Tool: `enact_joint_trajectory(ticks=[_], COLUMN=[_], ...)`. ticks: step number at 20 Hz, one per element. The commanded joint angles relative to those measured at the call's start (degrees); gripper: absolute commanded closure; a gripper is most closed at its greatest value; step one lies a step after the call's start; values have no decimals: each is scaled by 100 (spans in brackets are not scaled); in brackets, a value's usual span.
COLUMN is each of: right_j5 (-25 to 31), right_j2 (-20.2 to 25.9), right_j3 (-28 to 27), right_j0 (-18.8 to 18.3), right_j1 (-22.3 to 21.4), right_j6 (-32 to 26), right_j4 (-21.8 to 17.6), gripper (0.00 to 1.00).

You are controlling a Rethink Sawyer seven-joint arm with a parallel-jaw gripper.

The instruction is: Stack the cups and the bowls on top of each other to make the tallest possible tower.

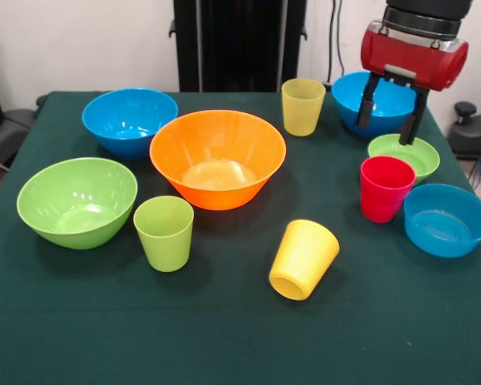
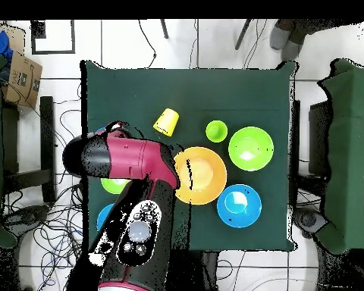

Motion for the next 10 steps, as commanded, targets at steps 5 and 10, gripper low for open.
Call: enact_joint_trajectory(ticks=[5, 10], right_j5=[-187, -361], right_j2=[200, 194], right_j3=[168, 141], right_j0=[151, 176], right_j1=[521, 640], right_j6=[678, 725], right_j4=[-149, -87], gripper=[0, 0])
